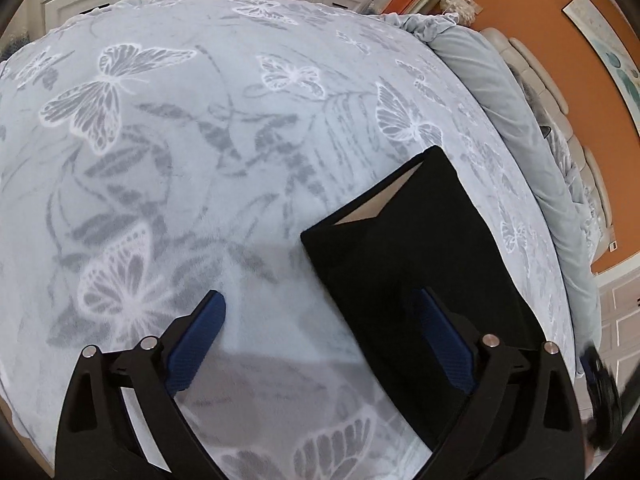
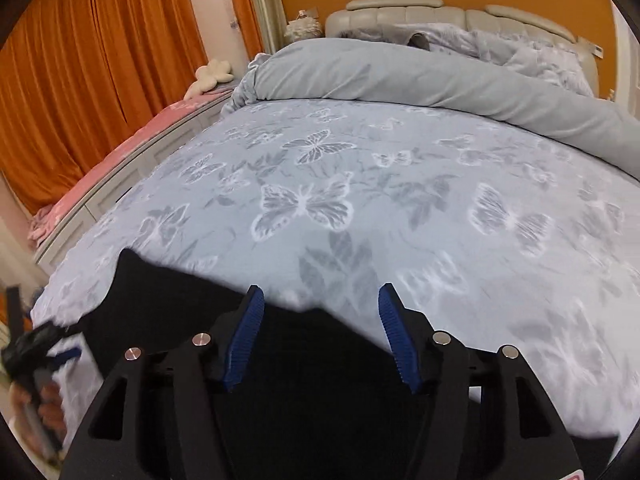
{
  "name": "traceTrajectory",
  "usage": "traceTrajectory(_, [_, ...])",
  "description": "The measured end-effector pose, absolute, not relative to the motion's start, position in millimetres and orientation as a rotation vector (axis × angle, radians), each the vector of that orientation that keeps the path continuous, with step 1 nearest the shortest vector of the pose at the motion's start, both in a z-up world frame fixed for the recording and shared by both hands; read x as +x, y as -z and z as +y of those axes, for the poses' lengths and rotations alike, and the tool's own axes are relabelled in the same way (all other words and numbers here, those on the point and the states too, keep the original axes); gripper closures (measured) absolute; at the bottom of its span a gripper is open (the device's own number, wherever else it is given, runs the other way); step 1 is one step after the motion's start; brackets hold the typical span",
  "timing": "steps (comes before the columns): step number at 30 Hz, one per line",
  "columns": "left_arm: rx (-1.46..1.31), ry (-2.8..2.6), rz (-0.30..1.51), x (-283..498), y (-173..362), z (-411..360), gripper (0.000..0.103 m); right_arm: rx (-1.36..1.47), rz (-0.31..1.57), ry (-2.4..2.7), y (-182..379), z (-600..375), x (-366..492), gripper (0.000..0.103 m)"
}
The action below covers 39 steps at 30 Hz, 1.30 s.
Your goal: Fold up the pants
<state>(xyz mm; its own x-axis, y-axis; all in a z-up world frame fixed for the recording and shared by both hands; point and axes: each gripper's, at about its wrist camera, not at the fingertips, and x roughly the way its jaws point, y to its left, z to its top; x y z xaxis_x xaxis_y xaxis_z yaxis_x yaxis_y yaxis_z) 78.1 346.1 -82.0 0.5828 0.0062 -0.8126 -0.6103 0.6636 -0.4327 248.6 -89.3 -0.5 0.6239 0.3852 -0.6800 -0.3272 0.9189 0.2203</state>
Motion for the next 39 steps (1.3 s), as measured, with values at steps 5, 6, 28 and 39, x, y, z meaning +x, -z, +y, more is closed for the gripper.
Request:
traceTrajectory(5, [-0.749,-0.402,0.893,87.3,83.9,343.8,0.014,0.263,0.795,-0.35,9.2,-157.8,168.5,0.028])
traceTrajectory(6, [-0.753,-0.389,0.883,88.8,83.2,344.2,0.026,0.293,0.786,-0.338,12.6,-168.8,155.6,0.028])
traceTrajectory(28, [-0.385,0.232,0.619,90.9,-47.2,61.6,0.088,0.357,0.83,0.018,15.6,-283.0,106.3,0.027])
traceTrajectory(39, [-0.356,0.344,0.745,71.3,-10.8,9.3,0.011,0.408,0.94,-0.15,39.5,-277.4,106.7,0.027])
